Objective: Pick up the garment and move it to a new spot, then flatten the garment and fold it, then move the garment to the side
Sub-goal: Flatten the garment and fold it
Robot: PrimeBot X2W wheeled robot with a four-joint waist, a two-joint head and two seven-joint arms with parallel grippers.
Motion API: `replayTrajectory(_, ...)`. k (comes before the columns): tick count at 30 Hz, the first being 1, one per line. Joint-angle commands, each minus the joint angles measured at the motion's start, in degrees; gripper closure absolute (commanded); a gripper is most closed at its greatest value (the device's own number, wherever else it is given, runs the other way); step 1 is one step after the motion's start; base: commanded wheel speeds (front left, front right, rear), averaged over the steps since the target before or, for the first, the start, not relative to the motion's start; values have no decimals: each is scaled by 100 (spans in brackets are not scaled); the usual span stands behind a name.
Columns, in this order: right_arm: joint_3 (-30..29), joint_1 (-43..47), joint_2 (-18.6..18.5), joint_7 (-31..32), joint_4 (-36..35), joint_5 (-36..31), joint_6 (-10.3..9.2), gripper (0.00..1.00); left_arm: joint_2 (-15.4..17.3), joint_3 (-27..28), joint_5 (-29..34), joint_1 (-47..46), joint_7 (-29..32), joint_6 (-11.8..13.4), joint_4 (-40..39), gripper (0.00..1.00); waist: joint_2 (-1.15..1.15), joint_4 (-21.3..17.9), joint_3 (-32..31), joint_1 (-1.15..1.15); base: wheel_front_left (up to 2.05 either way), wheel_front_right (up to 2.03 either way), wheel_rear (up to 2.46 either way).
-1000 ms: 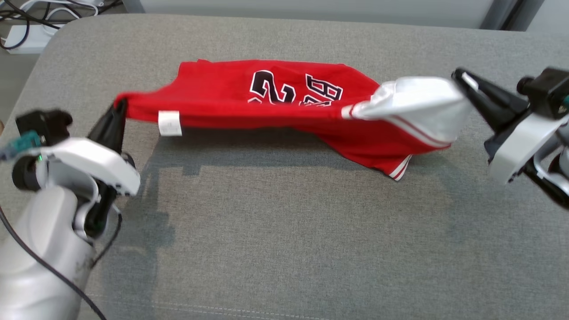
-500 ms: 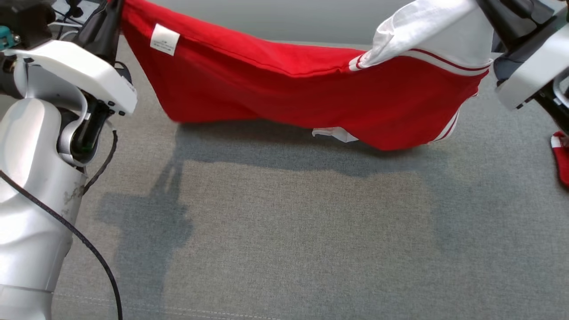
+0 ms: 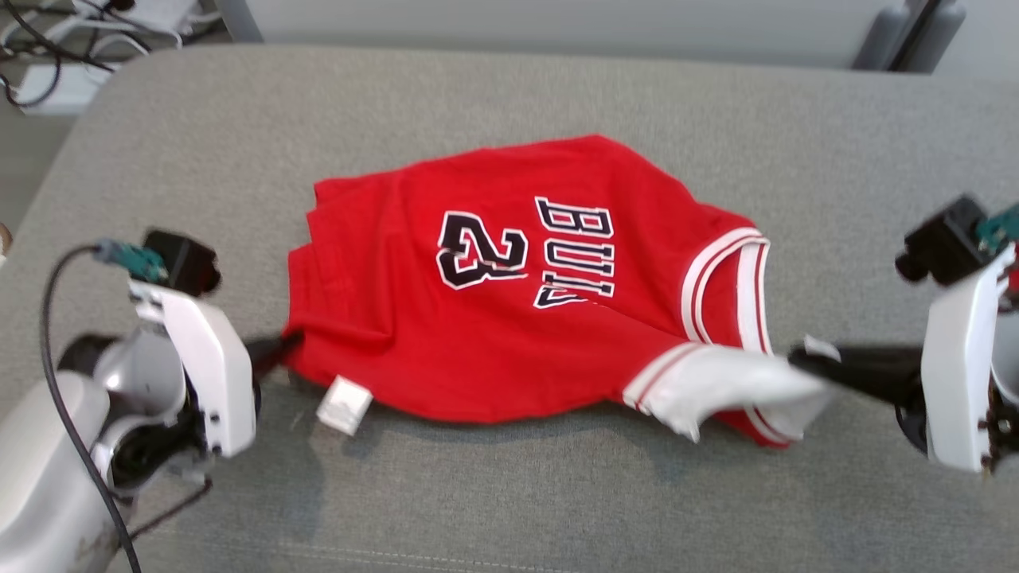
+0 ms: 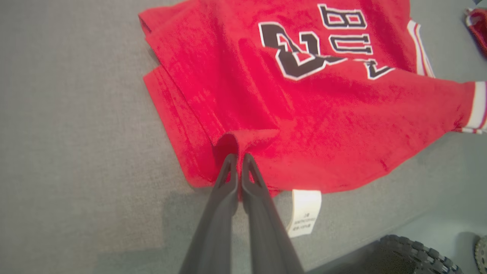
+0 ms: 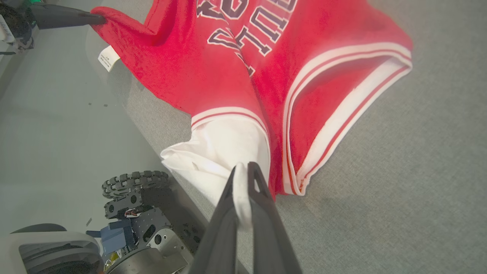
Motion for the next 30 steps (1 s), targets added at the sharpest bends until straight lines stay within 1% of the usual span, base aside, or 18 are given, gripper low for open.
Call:
replayTrajectory(1, -14, 357, -236, 302, -200, 256, -1, 100, 348, 185, -267, 74, 410, 6, -397, 100, 0, -77, 493, 0, 0, 0, 0)
replayTrajectory(2, -22, 362, -236, 358, -199, 329, -1, 100, 339, 179, -415, 137, 572, 33, -481, 100, 0, -89, 661, 0, 0, 0, 0)
replayTrajectory(4, -94, 257, -100, 436, -28, 424, -1, 100, 248, 205, -646, 77, 770, 76, -528, 100, 0, -109, 1029, 0, 0, 0, 0)
replayTrajectory(6, -311, -99, 229, 387, 340, 366, -1, 100, 131, 254, -577, -323, 690, 74, -405, 100, 0, -116, 1423, 0, 0, 0, 0)
replayTrajectory(7, -611, -466, 505, -4, 520, 132, -1, 100, 45, 338, -439, -678, 466, 71, -300, 100, 0, -112, 1619, 0, 0, 0, 0)
replayTrajectory(8, -975, -868, 751, -511, 813, -119, -1, 100, -87, 529, -235, -1155, 0, 107, -173, 100, 0, -95, 1787, 0, 0, 0, 0)
replayTrajectory(9, -1308, -1323, 907, -1019, 1197, -499, -1, 100, -241, 734, 3, -1704, -585, 130, -40, 100, 0, -59, 1911, 0, 0, 0, 0)
replayTrajectory(11, -2016, -2231, 1102, -2062, 2150, -1201, -1, 100, -546, 1233, 521, -2929, -2127, 182, 203, 100, 0, -15, 2065, 0, 0, 0, 0)
replayTrajectory(13, -2536, -2935, 1284, -2806, 3057, -1678, -1, 100, -744, 1432, 887, -3888, -3242, 116, 533, 100, 0, -17, 2005, 0, 0, 0, 0)
replayTrajectory(14, -2658, -3155, 1386, -3017, 3350, -1812, -1, 100, -851, 1435, 953, -4213, -3541, 76, 753, 100, 0, -28, 1923, 0, 0, 0, 0)
replayTrajectory(16, -2622, -3332, 1575, -3046, 3594, -1878, -1, 100, -955, 1268, 1041, -4635, -3751, -6, 1157, 100, 0, -91, 1779, 0, 0, 0, 0)
replayTrajectory(18, -2539, -3396, 1620, -2999, 3620, -1849, -1, 100, -1016, 1126, 996, -4856, -3818, -54, 1469, 100, 0, -159, 1757, 0, 0, 0, 0)
replayTrajectory(21, -2532, -3341, 1532, -3137, 3526, -1714, -1, 100, -1012, 984, 809, -4821, -4022, -83, 1768, 100, 0, -247, 1795, 0, 0, 0, 0)
replayTrajectory(23, -2455, -3225, 1418, -3117, 3375, -1598, -1, 100, -952, 812, 599, -4635, -4093, -87, 1874, 100, 0, -285, 1825, 0, 0, 0, 0)
replayTrajectory(24, -2417, -3176, 1358, -3107, 3260, -1536, -1, 100, -863, 714, 529, -4520, -4113, -88, 1931, 100, 0, -318, 1859, 0, 0, 0, 0)
replayTrajectory(26, -2285, -2942, 1261, -2961, 2928, -1236, -1, 100, -749, 549, 325, -4200, -4206, -89, 2063, 100, 0, -365, 1870, 0, 0, 0, 0)
replayTrajectory(28, -2020, -2594, 1101, -2660, 2536, -938, -1, 100, -646, 380, 87, -3795, -4302, -89, 2177, 100, 0, -424, 1831, 0, 0, 0, 0)
replayTrajectory(30, -1817, -2106, 967, -2291, 2045, -306, -1, 100, -566, 136, -137, -3320, -4362, -90, 2233, 100, 0, -457, 1743, 0, 0, 0, 0)
